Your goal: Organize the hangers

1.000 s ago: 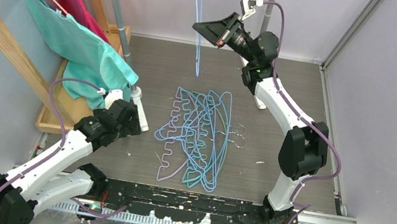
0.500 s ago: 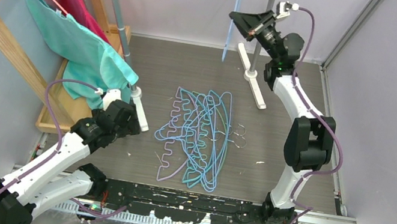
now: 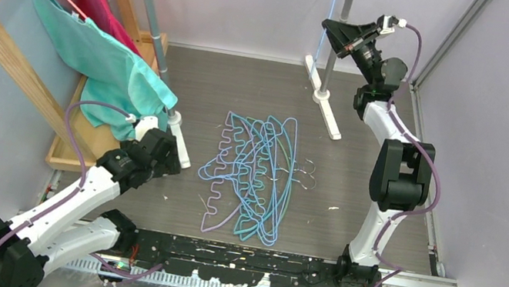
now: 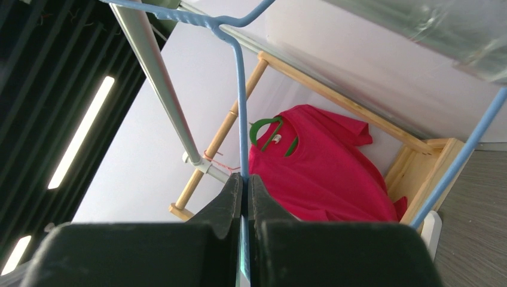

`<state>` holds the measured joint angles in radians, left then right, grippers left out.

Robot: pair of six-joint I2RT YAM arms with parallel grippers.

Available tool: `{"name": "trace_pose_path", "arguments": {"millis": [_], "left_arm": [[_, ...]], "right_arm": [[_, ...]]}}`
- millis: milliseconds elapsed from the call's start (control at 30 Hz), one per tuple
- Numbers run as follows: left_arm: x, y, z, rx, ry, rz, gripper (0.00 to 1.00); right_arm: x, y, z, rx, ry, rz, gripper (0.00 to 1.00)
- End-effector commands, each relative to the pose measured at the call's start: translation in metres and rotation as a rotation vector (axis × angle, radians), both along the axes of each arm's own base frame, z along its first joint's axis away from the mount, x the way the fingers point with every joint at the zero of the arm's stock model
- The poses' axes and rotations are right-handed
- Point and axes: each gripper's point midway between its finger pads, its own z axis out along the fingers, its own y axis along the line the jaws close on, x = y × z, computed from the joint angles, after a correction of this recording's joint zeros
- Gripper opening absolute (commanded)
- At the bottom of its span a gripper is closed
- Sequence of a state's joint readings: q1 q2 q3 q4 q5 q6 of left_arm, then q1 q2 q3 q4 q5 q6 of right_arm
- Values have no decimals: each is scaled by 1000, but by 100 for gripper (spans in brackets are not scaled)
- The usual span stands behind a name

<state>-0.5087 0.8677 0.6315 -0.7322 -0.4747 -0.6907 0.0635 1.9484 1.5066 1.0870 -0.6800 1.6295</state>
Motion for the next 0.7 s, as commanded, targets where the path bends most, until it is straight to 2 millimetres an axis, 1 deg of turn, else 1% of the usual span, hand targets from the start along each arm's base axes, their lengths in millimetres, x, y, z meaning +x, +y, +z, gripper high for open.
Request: {"name": "trace_pose_path", "arguments": {"millis": [0, 133, 267, 300, 333, 367, 400, 433, 500, 567, 600, 633, 667], "left_arm": [[7, -2, 4, -8, -34, 9, 98], [6, -1, 5, -6, -36, 10, 98], [5, 0, 5, -10, -39, 11, 98], [4, 0, 5, -14, -40, 13, 98], [4, -1, 5, -18, -41, 14, 98], [3, -1, 5, -20, -40, 15, 98], [3, -1, 5, -22, -40, 15, 98], [3, -1, 5, -23, -42, 15, 98], [3, -1, 5, -24, -43, 16, 98], [3, 0, 5, -22, -40, 16, 98], [3, -1, 5, -23, -39, 16, 98], [2, -1, 5, -23, -39, 17, 98], [2, -1, 4, -26, -38, 18, 98]], "right_arm": [[-21, 2, 6, -15, -45, 54, 22], [-35, -5, 4, -58, -63, 9, 48], [-44, -22, -8, -145, -38, -92, 68], [-47, -27, -11, -171, -37, -123, 69], [-54, -36, -7, -195, -47, -163, 70], [-59, -45, -9, -222, -41, -206, 72], [-61, -54, -14, -259, -24, -253, 75], [-66, -64, -15, -301, -19, -313, 80], [-71, -84, -25, -438, 11, -463, 86], [-78, -111, -34, -599, 54, -649, 88], [-84, -124, -35, -662, 70, -723, 88], [-89, -132, -41, -736, 89, -762, 88], [-93, -134, -42, -808, 98, -778, 87]]}}
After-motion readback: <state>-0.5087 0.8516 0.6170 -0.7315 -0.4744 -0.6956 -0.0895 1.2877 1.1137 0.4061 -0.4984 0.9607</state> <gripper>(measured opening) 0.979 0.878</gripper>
